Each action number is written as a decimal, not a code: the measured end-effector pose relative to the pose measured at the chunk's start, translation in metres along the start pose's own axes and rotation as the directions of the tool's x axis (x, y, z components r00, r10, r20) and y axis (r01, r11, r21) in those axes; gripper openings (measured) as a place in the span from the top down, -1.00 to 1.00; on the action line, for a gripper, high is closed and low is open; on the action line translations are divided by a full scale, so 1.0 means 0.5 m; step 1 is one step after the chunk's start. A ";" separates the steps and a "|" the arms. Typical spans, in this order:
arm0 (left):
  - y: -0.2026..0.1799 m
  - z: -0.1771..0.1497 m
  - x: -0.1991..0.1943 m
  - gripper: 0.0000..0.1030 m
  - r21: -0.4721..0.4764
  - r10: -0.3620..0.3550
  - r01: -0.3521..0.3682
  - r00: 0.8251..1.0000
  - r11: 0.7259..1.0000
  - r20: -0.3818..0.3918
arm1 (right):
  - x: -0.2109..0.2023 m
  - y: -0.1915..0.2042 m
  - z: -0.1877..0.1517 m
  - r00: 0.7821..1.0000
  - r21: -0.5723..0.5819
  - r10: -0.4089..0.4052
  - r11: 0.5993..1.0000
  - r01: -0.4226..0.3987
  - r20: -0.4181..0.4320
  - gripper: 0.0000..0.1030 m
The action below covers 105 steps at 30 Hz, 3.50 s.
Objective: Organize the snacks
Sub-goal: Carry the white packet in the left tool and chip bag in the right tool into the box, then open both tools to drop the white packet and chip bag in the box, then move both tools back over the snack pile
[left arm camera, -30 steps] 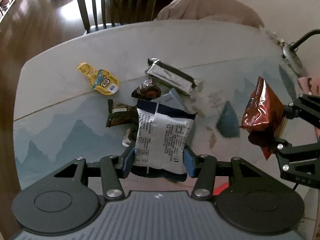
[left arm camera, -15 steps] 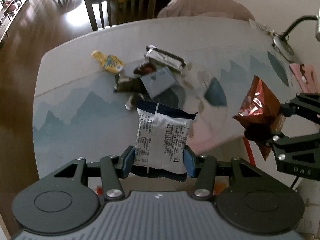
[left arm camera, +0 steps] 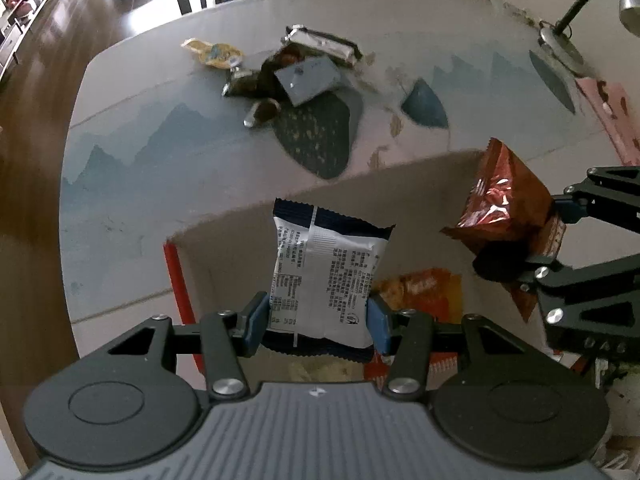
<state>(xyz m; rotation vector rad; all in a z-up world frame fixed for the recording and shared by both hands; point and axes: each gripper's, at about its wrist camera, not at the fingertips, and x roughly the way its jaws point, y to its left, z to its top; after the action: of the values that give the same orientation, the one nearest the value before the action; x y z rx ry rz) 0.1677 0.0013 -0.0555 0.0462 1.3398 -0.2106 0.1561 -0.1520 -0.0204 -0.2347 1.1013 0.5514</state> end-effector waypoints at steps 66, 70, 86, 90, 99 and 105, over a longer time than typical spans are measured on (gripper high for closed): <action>-0.036 -0.103 -0.079 -0.30 0.071 0.003 -0.021 0.970 0.997 0.244 | -0.089 0.033 -0.038 0.986 0.020 -0.014 1.000 0.011 0.166 -0.82; -0.029 -0.078 -0.101 -0.41 0.064 0.013 -0.033 0.956 0.997 0.294 | -0.106 0.009 -0.001 0.979 0.024 -0.006 1.000 0.001 0.204 -0.93; 0.025 0.102 -0.076 -0.62 0.047 0.014 -0.031 0.945 0.998 0.327 | -0.056 -0.119 0.182 0.976 -0.011 0.066 0.998 -0.065 0.206 -0.99; 0.047 0.156 -0.049 -0.62 0.052 0.026 -0.044 0.954 0.998 0.298 | -0.014 -0.161 0.233 0.982 -0.014 0.036 0.999 -0.034 0.183 -0.99; 0.090 0.283 0.047 -0.62 0.075 0.063 -0.079 0.978 0.994 0.198 | 0.107 -0.236 0.344 0.993 -0.007 -0.012 1.000 0.013 0.117 -0.99; 0.118 0.349 0.137 -0.62 0.080 0.065 -0.075 0.991 0.994 0.115 | 0.214 -0.270 0.389 0.998 -0.017 -0.040 0.999 0.041 0.055 -0.94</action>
<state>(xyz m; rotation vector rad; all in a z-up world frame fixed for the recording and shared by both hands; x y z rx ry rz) 0.3606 0.0238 -0.0868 0.1505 1.2145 -0.2074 0.4151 -0.1468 -0.0412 -0.2559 1.0368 0.5288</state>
